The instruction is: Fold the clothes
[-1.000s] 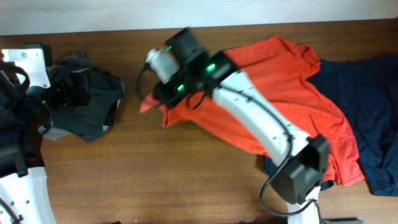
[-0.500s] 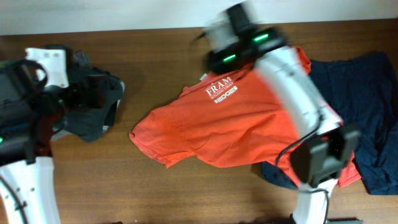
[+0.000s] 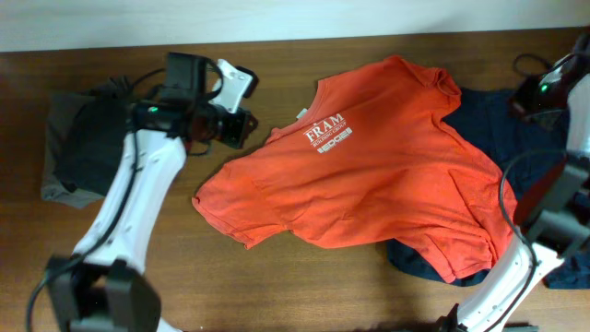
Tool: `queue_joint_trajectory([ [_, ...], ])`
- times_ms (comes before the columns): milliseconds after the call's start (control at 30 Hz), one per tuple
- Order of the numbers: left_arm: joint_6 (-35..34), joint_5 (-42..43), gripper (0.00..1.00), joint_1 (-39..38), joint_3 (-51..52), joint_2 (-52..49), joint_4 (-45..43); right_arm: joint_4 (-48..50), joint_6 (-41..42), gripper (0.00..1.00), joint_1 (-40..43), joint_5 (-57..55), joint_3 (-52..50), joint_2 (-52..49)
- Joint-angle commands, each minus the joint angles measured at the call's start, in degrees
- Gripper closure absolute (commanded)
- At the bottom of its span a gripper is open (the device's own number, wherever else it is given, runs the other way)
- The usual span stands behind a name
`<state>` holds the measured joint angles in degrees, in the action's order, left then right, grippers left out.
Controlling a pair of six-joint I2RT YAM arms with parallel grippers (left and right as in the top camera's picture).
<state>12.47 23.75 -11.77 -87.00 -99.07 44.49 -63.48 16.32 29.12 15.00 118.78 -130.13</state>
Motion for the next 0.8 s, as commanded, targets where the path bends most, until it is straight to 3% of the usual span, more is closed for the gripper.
queue_joint_trajectory([
  [0, 0.9, 0.5, 0.8, -2.1, -0.8, -5.0, -0.8, 1.3, 0.7, 0.96, 1.9, -2.0, -0.1, -7.6],
  [400, 0.9, 0.4, 0.79, -3.5, -0.8, -6.9, -1.2, 4.8, 1.0, 0.96, 11.9, -18.0, -3.5, -11.1],
  [500, -0.8, 0.4, 0.78, -3.5, -0.8, -6.9, -1.8, 5.7, 5.1, 0.96, 14.8, -26.4, -4.9, -12.9],
  [767, -1.3, 0.5, 0.78, -3.5, -0.8, -6.9, -1.9, 6.8, 5.2, 0.96, 24.6, -33.7, -1.5, -13.3],
])
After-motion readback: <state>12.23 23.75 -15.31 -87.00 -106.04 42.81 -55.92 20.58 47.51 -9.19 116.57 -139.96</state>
